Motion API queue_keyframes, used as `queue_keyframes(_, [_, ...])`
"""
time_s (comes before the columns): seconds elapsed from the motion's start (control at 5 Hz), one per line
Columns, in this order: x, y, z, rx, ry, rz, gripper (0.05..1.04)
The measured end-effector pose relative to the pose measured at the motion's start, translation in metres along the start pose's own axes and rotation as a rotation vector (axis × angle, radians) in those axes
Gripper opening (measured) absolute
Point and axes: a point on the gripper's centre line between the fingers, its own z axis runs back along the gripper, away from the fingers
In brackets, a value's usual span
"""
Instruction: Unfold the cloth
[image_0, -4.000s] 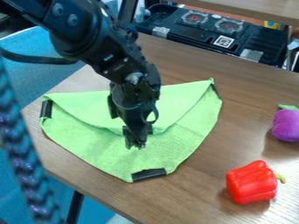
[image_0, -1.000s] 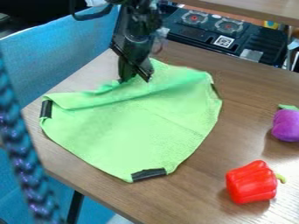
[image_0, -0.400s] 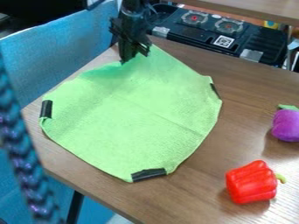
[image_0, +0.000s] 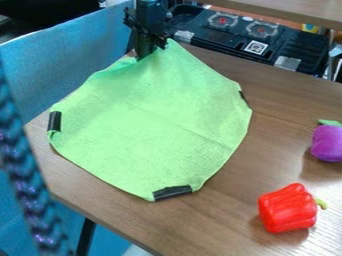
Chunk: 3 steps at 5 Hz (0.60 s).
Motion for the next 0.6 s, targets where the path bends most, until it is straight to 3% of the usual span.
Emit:
queue_keyframes(0.2, [0.001,0.003,-0.013,-0.016,0.032,-0.030,0.224])
queue_keyframes(0.6, [-0.001,0.013,-0.019,0.007,0.035,-0.019,0.754])
